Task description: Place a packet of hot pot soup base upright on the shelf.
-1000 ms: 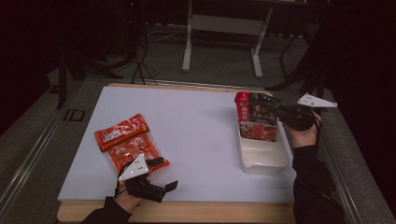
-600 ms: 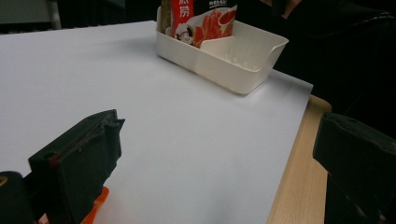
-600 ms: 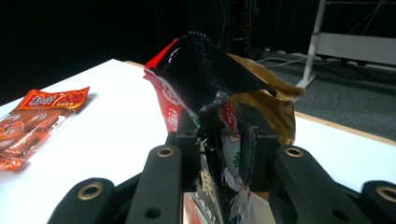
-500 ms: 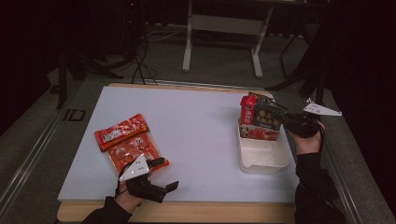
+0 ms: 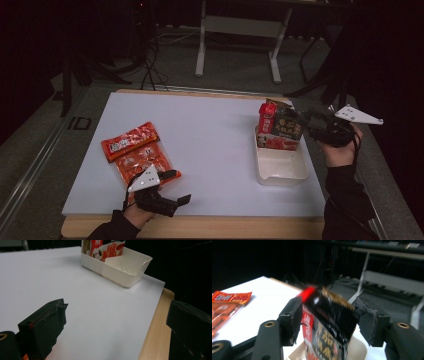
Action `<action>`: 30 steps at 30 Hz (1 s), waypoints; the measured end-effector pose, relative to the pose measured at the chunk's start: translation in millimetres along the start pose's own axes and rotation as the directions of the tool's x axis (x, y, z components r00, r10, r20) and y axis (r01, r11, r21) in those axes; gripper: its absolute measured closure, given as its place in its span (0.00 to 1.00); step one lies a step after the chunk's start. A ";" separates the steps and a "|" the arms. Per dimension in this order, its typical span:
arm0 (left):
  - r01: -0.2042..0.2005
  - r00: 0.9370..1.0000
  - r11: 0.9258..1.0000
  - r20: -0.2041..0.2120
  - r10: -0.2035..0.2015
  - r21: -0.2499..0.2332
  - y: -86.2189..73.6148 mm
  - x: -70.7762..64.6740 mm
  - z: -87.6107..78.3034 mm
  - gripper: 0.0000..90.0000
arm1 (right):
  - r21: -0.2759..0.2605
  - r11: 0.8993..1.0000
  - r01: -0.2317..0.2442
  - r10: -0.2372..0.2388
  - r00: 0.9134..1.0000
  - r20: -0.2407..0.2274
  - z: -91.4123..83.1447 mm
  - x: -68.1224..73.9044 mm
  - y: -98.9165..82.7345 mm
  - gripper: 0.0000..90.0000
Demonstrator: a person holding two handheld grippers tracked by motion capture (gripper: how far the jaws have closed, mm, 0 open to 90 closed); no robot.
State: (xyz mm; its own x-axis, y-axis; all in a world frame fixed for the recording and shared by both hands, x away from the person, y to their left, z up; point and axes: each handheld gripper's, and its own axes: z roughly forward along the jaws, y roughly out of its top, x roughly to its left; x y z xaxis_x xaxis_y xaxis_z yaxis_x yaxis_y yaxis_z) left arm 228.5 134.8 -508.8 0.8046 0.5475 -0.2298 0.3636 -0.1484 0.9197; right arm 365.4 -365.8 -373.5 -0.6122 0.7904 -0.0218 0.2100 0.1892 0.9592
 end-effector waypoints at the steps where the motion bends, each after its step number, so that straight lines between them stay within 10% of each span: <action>1: -0.004 1.000 1.000 -0.004 0.004 0.006 0.4 0.2 -0.1 0.03 | -0.013 1.000 0.010 -0.010 1.000 0.006 -2.2 2.7 3.1 0.41; 10: 0.006 1.000 1.000 -0.025 -0.006 0.000 3.2 2.8 -3.7 0.03 | -0.046 0.999 0.022 -0.025 0.998 -0.065 -7.3 36.1 25.2 0.30; 20: -0.004 1.000 1.000 -0.013 0.004 0.004 6.8 3.5 -6.9 0.04 | -0.013 0.999 -0.039 0.035 0.978 -0.207 3.5 72.9 8.1 0.14; 30: -0.036 0.999 0.999 -0.033 0.037 0.040 16.3 4.0 -14.2 0.04 | 0.028 1.000 0.009 -0.001 0.964 -0.264 2.4 97.3 -8.3 0.17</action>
State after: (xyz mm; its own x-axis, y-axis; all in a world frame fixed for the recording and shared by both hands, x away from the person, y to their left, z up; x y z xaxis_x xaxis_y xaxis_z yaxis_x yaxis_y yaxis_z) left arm 231.0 146.2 -490.1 0.8015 0.5687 -0.1848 0.3530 -0.2006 0.9139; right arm 306.0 -289.1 -384.3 -0.7921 0.6082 0.0525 0.2262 0.2126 0.9506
